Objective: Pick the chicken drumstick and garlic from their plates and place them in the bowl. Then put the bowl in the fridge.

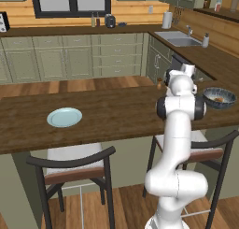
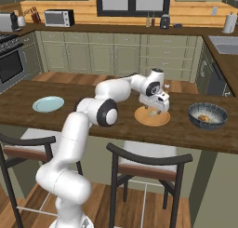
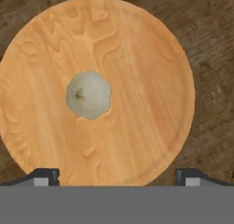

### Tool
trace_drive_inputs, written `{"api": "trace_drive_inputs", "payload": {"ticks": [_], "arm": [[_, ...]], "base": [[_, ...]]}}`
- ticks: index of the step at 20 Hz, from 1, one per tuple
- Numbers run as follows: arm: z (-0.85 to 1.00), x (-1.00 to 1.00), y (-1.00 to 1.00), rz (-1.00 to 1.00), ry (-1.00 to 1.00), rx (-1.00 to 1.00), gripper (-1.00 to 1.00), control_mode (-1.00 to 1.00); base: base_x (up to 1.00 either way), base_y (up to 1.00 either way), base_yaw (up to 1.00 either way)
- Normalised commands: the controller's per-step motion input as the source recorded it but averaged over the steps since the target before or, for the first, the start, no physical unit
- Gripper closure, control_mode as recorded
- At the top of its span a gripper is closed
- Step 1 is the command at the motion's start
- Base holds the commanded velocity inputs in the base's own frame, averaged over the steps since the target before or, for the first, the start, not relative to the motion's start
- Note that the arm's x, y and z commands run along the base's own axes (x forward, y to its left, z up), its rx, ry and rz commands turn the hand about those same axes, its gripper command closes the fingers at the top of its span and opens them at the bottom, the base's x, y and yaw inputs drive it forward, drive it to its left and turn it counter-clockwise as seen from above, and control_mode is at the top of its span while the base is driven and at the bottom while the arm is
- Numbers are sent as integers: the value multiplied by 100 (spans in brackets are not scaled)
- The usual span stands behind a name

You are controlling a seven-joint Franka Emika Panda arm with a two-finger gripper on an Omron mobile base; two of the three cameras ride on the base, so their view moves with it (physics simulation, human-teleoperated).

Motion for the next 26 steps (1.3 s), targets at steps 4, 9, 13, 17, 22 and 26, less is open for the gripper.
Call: {"api": "trace_drive_inputs", "payload": {"ticks": [4, 9, 13, 17, 22, 26], "arm": [[-39, 11, 11, 0, 8, 0, -100, -100], [-26, 18, 6, 0, 8, 1, -100, -100], [-6, 8, 0, 0, 5, 4, -100, -100], [0, 2, 0, 0, 0, 0, -100, -100], [-8, 0, 8, 0, -15, -7, -100, -100], [-21, -4, 21, 0, -23, -14, -100, -100]], "base": [[0, 0, 0], [0, 0, 0], [0, 0, 0], [0, 0, 0], [0, 0, 0], [0, 0, 0]]}}
